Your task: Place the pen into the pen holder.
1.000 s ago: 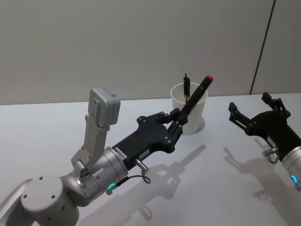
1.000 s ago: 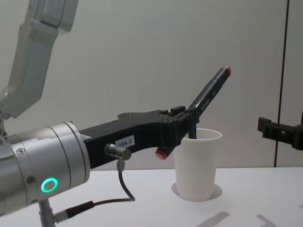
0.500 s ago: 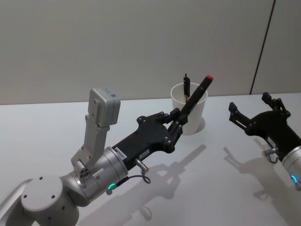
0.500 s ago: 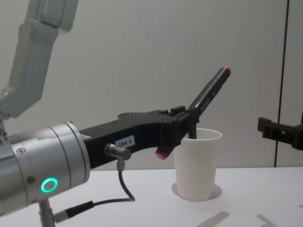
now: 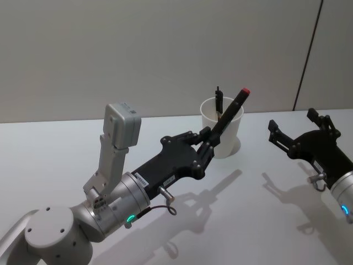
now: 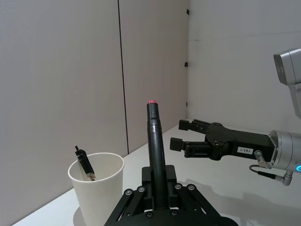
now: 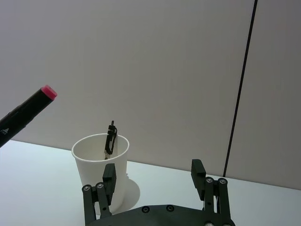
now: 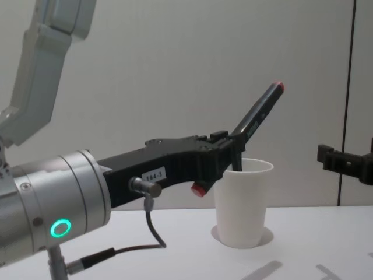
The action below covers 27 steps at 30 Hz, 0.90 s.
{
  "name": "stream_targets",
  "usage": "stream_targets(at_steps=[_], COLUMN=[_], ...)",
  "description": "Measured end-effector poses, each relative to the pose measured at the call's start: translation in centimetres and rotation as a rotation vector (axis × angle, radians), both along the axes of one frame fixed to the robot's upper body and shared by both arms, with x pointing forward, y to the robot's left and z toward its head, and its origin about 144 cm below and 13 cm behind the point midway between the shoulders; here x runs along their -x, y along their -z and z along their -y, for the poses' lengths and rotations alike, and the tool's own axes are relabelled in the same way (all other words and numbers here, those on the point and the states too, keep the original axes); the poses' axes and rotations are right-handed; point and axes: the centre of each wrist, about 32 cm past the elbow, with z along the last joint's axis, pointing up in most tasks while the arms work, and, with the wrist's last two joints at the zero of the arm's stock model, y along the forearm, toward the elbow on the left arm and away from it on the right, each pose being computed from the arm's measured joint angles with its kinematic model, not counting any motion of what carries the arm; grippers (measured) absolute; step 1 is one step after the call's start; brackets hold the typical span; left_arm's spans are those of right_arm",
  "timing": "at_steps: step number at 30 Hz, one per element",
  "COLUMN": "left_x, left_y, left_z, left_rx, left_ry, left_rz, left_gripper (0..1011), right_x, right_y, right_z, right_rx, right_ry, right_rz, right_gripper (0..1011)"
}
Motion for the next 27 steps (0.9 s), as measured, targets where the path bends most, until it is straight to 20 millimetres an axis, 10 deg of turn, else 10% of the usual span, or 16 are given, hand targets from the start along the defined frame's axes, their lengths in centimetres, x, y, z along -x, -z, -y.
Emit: stream_targets(at_steps=[27], left_x=[0.0], left_y=[0.0], left_z=[0.0], left_rx=[0.0], left_ry=[0.0], left_rz=[0.0], left_gripper=[170], right_x=[0.0], right_y=[0.0], right_z=[0.0], right_rx=[0.0], right_ry=[0.0], right_rz=[0.0], right_gripper=[1001])
